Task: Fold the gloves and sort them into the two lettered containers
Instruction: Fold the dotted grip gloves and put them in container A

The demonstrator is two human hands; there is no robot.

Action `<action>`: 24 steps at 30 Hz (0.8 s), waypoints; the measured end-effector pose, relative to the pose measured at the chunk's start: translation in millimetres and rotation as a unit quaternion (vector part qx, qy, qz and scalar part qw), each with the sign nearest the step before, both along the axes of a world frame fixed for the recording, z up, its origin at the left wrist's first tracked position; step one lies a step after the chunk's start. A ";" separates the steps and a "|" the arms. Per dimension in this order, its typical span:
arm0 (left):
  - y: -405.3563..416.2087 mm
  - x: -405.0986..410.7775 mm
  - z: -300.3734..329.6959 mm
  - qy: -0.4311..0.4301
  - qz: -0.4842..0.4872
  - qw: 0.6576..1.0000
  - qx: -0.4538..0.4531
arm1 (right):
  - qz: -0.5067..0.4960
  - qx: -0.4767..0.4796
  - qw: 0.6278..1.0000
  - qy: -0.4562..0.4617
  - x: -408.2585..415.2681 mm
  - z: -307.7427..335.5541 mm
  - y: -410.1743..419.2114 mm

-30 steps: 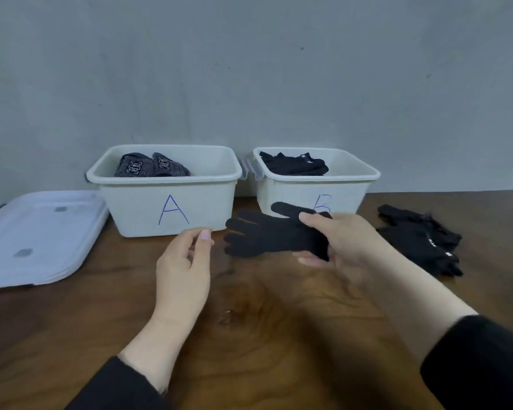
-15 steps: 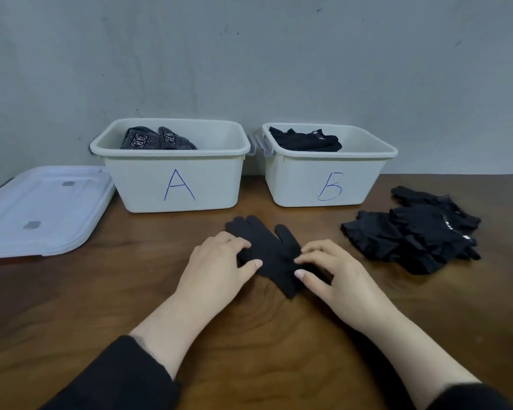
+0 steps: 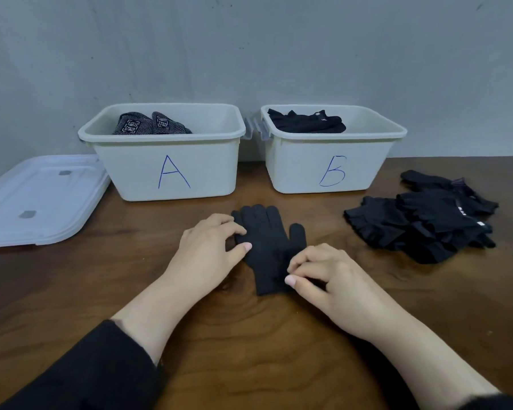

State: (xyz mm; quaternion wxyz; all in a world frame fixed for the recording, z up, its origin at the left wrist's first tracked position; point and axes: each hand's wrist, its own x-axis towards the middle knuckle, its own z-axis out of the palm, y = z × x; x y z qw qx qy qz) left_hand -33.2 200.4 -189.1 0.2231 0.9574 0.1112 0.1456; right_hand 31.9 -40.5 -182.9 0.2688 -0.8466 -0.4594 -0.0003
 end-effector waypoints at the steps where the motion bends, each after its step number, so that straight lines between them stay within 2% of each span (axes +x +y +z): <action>1: -3.2 -1.3 2.2 -0.020 -0.013 1.000 -0.005 | -0.009 0.013 1.000 0.004 1.0 -1.1 -0.5; 4: -12.8 -3.5 4.0 0.001 -0.066 0.997 0.037 | -0.019 0.020 1.000 -0.001 3.2 -2.2 -1.9; 7: -14.6 -3.2 0.8 0.034 -0.062 0.995 0.067 | -0.026 0.037 0.999 0.005 4.9 1.8 -5.8; 10: -27.8 3.5 7.6 -0.052 -0.058 0.996 0.040 | -0.115 0.155 0.981 0.003 21.4 11.3 -30.3; 13: -65.0 23.5 17.2 -0.097 -0.088 0.991 0.024 | -0.234 0.220 0.945 -0.054 53.8 13.1 -75.1; 19: -154.4 75.6 28.6 -0.100 -0.170 0.980 0.027 | -0.475 0.223 0.850 -0.032 121.1 1.4 -171.9; 21: -177.5 90.2 27.2 -0.101 -0.182 0.978 0.025 | -0.504 0.203 0.840 -0.004 143.2 -2.5 -190.7; 24: -198.4 108.7 22.4 -0.101 -0.186 0.977 0.017 | -0.498 0.172 0.850 0.016 174.2 -6.4 -205.7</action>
